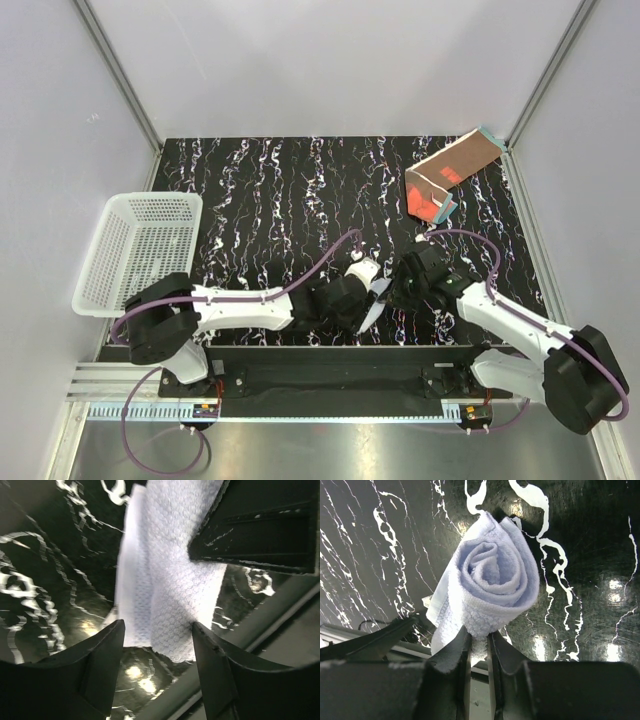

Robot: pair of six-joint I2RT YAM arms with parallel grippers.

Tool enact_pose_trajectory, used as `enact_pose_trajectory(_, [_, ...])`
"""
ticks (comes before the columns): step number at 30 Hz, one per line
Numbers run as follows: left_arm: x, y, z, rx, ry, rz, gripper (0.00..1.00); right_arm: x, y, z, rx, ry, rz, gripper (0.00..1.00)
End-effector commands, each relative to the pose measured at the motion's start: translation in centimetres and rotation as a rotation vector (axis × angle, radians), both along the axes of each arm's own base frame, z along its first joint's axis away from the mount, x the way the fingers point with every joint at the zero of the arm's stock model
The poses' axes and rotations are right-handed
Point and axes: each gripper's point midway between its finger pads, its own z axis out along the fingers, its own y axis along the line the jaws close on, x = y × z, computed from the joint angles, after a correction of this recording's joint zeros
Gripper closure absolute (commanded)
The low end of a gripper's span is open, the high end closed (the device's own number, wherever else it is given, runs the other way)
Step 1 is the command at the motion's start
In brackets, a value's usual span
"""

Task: Roll the towels

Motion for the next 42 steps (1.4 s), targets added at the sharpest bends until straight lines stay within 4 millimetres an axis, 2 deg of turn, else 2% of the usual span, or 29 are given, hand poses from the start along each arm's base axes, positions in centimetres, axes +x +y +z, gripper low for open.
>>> enact_pose_trajectory(1, [1.5, 0.6, 2.3, 0.077, -0.161, -0.005, 0.39, 0.1, 0.3, 0.6, -0.026, -0.002, 0.029, 0.89])
enact_pose_trajectory(3, [1.1, -0.1, 3.2, 0.059, -0.204, -0.048, 0.39, 0.1, 0.4, 0.5, -0.030, 0.004, 0.035, 0.89])
enact_pose_trajectory(7, [-1.2, -1.8, 4.1, 0.029, -0.256, -0.150, 0.38, 0.2, 0.6, 0.6, -0.027, 0.001, 0.035, 0.89])
enact_pose_trajectory(13, [-3.3, -3.7, 3.6, 0.004, -0.249, -0.243, 0.38, 0.3, 0.8, 0.5, -0.030, 0.012, 0.038, 0.89])
enact_pose_trajectory(19, [-3.2, -3.8, 0.9, 0.062, -0.229, -0.219, 0.38, 0.2, 0.8, 0.4, -0.028, 0.013, 0.040, 0.90])
enact_pose_trajectory(23, [-2.5, -3.1, -2.4, 0.160, -0.223, -0.165, 0.40, 0.0, 1.0, 0.6, -0.020, 0.015, 0.045, 0.90])
enact_pose_trajectory(25, [-2.4, -3.0, -3.4, 0.183, -0.218, -0.161, 0.46, 0.0, 1.1, 0.9, -0.011, 0.014, 0.047, 0.90])
enact_pose_trajectory(28, [-2.3, -2.9, -3.8, 0.175, -0.211, -0.144, 0.56, -0.1, 1.0, 1.2, -0.015, 0.014, 0.050, 0.90])
enact_pose_trajectory(29, [-2.3, -2.8, -3.9, 0.170, -0.209, -0.137, 0.64, -0.2, 1.0, 1.3, -0.018, 0.018, 0.052, 0.90])
enact_pose_trajectory(33, [-2.6, -2.8, -4.1, 0.150, -0.186, -0.143, 0.72, -0.1, 0.9, 1.4, -0.026, 0.019, 0.054, 0.86])
enact_pose_trajectory(35, [-2.8, -2.5, -4.5, 0.136, -0.145, -0.155, 0.72, -0.2, 0.9, 1.4, -0.027, 0.030, 0.055, 0.71])
enact_pose_trajectory(39, [-2.7, -2.0, -5.3, 0.114, -0.052, -0.154, 0.71, 0.3, 0.3, 2.6, -0.074, 0.017, 0.042, 0.34])
enact_pose_trajectory(42, [-1.8, -1.3, -5.6, 0.086, 0.006, -0.122, 0.71, 1.0, -0.7, 4.6, -0.112, -0.020, 0.014, 0.25])
